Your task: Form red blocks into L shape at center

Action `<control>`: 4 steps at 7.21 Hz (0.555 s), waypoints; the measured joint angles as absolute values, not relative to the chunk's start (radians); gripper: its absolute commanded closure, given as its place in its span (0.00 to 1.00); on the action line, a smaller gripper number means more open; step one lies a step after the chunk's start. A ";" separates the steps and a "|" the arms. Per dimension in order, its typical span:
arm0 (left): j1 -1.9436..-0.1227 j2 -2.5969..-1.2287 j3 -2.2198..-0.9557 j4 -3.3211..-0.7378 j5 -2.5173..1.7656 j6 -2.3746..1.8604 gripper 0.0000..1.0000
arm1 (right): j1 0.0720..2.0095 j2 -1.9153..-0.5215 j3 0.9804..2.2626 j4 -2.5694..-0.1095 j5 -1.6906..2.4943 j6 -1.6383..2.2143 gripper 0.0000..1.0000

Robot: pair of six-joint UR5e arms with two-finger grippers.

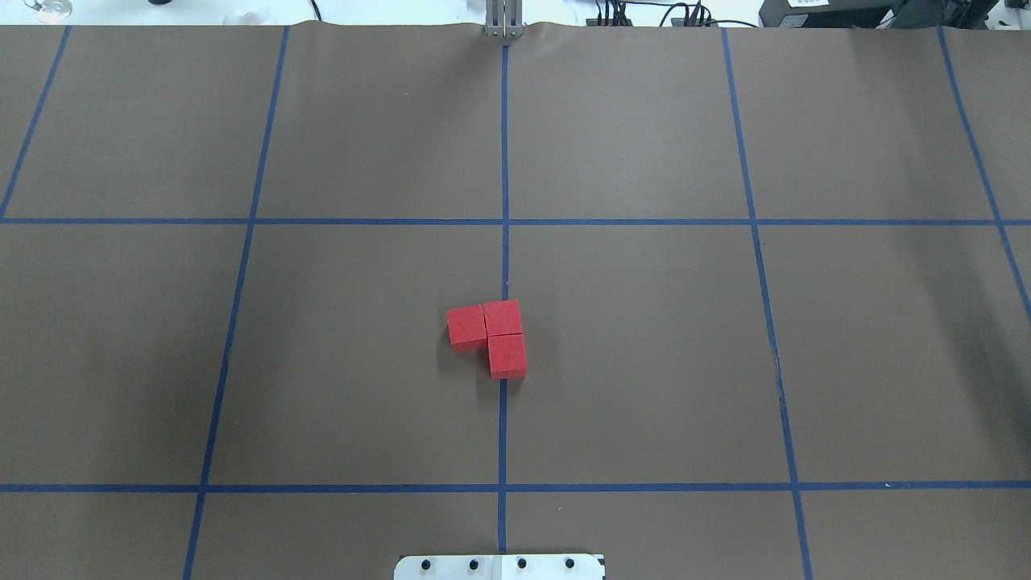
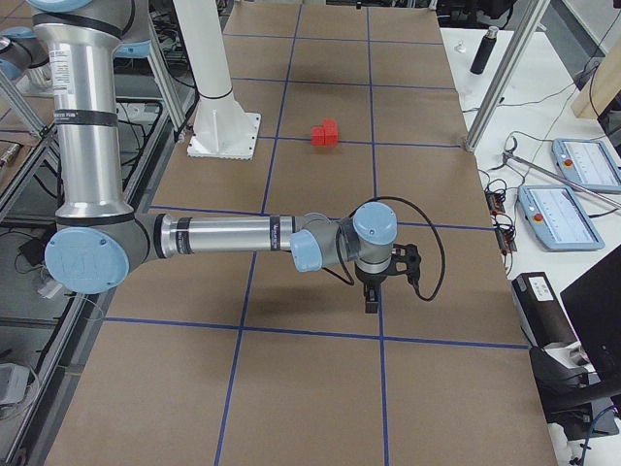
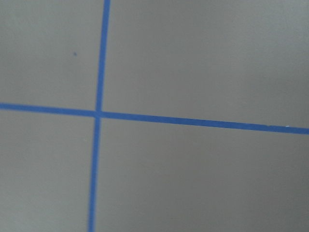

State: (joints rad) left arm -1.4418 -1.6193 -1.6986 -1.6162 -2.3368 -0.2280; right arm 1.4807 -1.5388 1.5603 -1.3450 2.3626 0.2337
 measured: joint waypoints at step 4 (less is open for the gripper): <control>-1.533 -1.624 -1.601 -1.636 -2.390 -0.126 0.00 | 1.488 -1.529 1.538 -1.335 2.338 0.212 0.00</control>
